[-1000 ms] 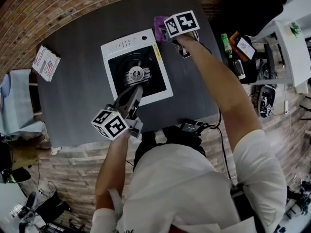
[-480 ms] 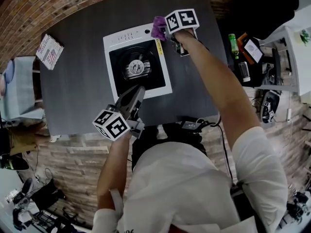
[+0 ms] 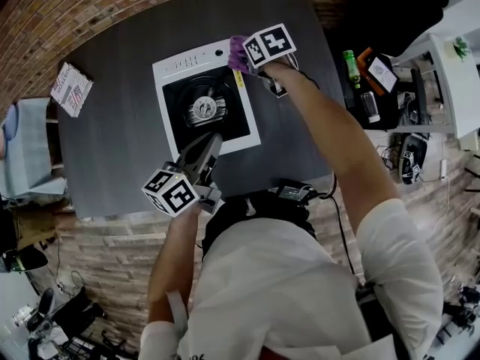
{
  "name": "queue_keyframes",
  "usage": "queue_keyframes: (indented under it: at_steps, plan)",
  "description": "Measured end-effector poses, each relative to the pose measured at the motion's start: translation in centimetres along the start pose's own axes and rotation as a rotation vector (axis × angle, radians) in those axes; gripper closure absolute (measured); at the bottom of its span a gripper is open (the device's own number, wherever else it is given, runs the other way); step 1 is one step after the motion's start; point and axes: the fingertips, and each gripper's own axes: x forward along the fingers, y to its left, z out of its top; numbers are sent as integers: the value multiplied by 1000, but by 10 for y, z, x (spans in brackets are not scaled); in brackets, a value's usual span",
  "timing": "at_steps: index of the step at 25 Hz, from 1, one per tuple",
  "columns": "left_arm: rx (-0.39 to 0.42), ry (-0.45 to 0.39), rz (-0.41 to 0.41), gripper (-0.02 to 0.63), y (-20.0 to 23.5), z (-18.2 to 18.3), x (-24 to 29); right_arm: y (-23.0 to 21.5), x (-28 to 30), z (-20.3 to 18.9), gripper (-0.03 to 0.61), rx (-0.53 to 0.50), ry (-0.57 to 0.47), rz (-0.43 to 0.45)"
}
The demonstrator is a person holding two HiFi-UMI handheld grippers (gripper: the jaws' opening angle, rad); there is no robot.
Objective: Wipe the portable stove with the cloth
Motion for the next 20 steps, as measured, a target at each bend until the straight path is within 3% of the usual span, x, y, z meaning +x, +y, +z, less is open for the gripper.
queue_keyframes:
  at_steps: [8, 15, 20]
  plan:
    - [-4, 2, -22, 595, -1, -2, -6, 1, -10, -19, 465, -61, 29, -54]
    - [5, 10, -38, 595, -9, -4, -14, 22, -15, -30, 466, -64, 34, -14]
    - [6, 17, -56, 595, -13, -10, -20, 33, -18, -43, 465, -11, 36, 4]
